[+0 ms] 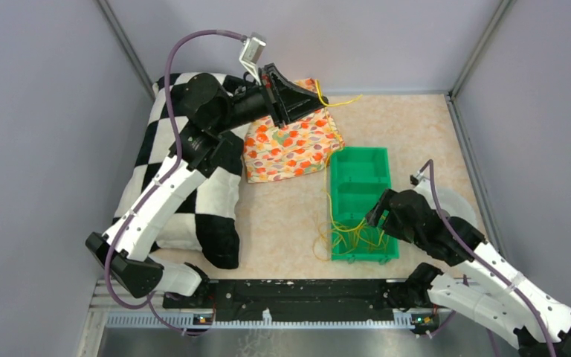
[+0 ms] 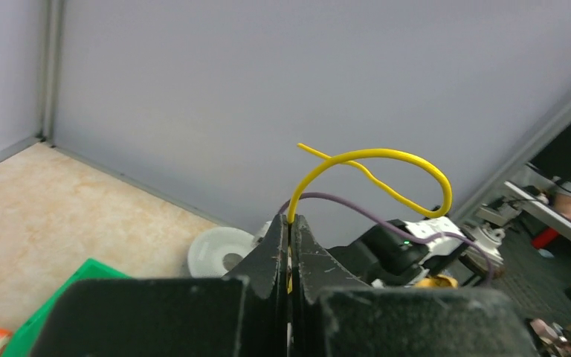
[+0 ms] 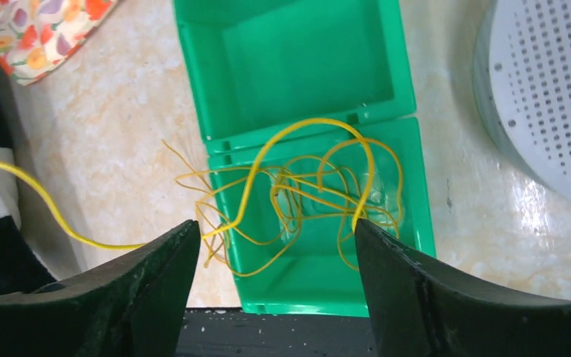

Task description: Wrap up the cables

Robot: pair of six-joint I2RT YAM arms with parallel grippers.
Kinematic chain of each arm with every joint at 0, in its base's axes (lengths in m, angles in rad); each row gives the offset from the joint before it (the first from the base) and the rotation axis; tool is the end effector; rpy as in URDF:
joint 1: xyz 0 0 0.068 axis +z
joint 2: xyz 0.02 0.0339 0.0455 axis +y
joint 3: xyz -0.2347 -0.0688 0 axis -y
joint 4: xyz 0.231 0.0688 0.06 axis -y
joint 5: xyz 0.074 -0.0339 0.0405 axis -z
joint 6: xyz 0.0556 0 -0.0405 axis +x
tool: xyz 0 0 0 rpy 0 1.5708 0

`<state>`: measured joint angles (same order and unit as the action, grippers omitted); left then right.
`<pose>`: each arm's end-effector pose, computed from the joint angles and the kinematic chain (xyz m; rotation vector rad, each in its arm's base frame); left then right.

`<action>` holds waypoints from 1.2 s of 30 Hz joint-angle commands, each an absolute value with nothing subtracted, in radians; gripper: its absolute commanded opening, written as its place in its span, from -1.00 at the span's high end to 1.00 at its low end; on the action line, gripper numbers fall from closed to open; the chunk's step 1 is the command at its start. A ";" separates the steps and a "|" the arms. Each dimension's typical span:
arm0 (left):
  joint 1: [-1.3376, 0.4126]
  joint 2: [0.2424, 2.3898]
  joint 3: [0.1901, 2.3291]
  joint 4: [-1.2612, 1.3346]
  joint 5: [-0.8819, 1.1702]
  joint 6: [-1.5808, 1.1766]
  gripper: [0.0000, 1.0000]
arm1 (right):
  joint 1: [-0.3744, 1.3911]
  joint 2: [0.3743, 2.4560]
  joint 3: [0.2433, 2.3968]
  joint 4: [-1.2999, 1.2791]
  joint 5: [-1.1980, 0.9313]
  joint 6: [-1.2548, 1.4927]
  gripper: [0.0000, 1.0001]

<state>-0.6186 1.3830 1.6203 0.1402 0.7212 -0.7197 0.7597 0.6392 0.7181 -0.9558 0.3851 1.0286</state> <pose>0.2184 -0.2005 0.4994 0.6452 1.3146 -1.5480 0.1141 0.0795 0.2350 0.4877 2.3476 0.3823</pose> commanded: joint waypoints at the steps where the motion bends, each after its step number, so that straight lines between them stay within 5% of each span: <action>1: -0.616 1.372 1.621 0.024 0.600 -0.573 1.00 | 0.754 0.685 0.799 -0.886 0.367 0.921 -0.57; 15: -0.603 1.395 1.517 0.101 0.328 -0.534 1.00 | 0.976 0.813 0.713 -0.647 0.292 0.976 -0.56; 27: -0.588 1.394 1.479 0.110 0.363 -0.581 1.00 | 0.997 1.022 0.631 -0.502 0.187 0.895 -0.52; 31: -0.588 1.379 1.450 0.123 0.369 -0.586 1.00 | 0.981 1.032 0.583 -0.477 0.185 0.902 -0.36; 36: -0.588 1.373 1.429 0.140 0.384 -0.599 1.00 | 0.972 1.014 0.551 -0.461 0.183 0.921 0.09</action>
<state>-0.5903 1.4162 1.4403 0.0597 0.3653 -0.5831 0.9787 1.0279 0.5625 -0.5167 0.1871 0.9104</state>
